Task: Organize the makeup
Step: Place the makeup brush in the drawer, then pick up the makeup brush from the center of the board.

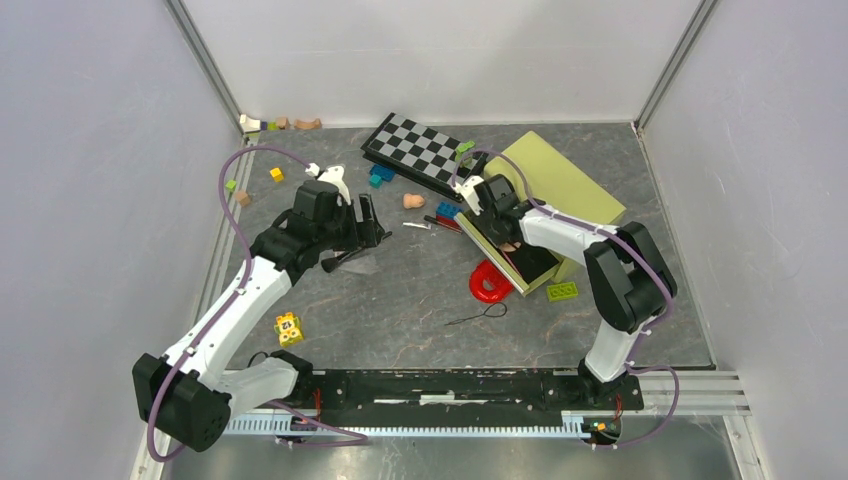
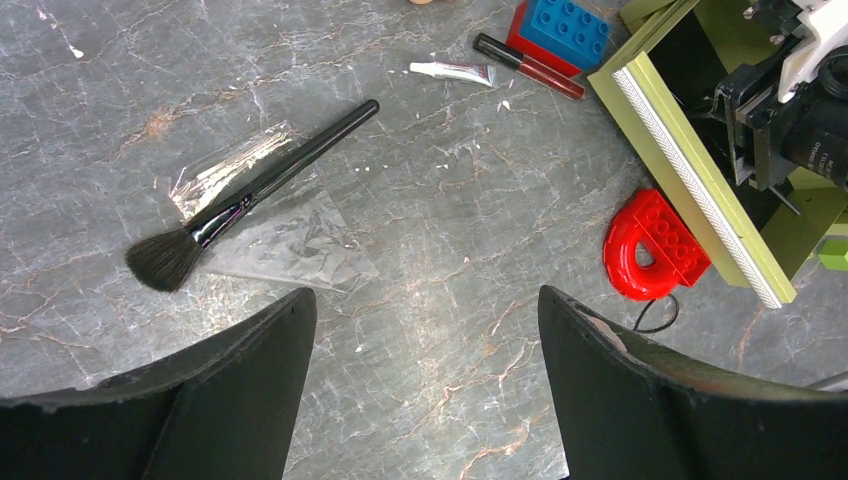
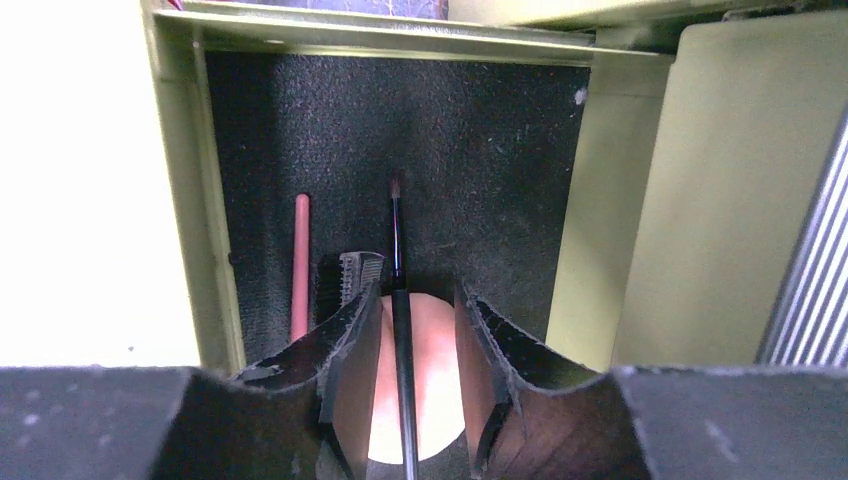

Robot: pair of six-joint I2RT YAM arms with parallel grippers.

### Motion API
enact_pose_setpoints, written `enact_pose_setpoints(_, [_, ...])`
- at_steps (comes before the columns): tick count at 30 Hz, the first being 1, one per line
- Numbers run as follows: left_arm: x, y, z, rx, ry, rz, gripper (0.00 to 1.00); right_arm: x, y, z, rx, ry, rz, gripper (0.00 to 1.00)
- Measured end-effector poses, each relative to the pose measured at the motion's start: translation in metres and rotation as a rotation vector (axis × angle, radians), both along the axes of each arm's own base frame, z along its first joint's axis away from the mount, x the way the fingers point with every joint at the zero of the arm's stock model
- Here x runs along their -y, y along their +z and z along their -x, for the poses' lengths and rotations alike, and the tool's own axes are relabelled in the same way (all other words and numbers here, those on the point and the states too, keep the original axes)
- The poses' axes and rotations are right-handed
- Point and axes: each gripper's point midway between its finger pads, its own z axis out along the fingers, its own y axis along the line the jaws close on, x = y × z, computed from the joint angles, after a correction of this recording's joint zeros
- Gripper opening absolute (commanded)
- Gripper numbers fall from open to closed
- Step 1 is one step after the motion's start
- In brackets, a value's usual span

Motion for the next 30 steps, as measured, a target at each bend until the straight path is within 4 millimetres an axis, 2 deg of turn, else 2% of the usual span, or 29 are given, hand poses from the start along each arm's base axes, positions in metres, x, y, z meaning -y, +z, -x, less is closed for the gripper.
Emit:
enact_pose_setpoints(8, [-0.001,-0.003,-0.002,-0.006,0.009,-0.01,0.87,-0.009,0.015,-0.006,0.011,-0.001,-0.04,0.47])
enact_pose_setpoints(12, [-0.006,-0.01,-0.005,-0.024,0.032,-0.035,0.86,-0.014,0.038,-0.009,0.046,0.0,-0.078,0.49])
enact_pose_setpoints(17, [-0.013,-0.018,-0.01,-0.037,0.074,-0.065,0.87,-0.018,0.078,-0.012,0.118,-0.005,-0.141,0.51])
enact_pose_setpoints(19, [-0.016,-0.023,-0.012,-0.049,0.092,-0.079,0.87,-0.019,0.085,-0.011,0.128,-0.007,-0.154,0.52])
enact_pose_setpoints(23, [-0.024,-0.043,-0.023,-0.111,0.138,-0.118,0.86,-0.021,0.108,-0.008,0.163,-0.019,-0.208,0.52])
enact_pose_setpoints(26, [-0.034,-0.067,-0.037,-0.19,0.181,-0.15,0.84,-0.023,0.131,-0.002,0.195,-0.018,-0.265,0.53])
enact_pose_setpoints(30, [-0.039,-0.096,-0.057,-0.285,0.206,-0.204,0.76,-0.027,0.161,0.007,0.242,-0.002,-0.351,0.53])
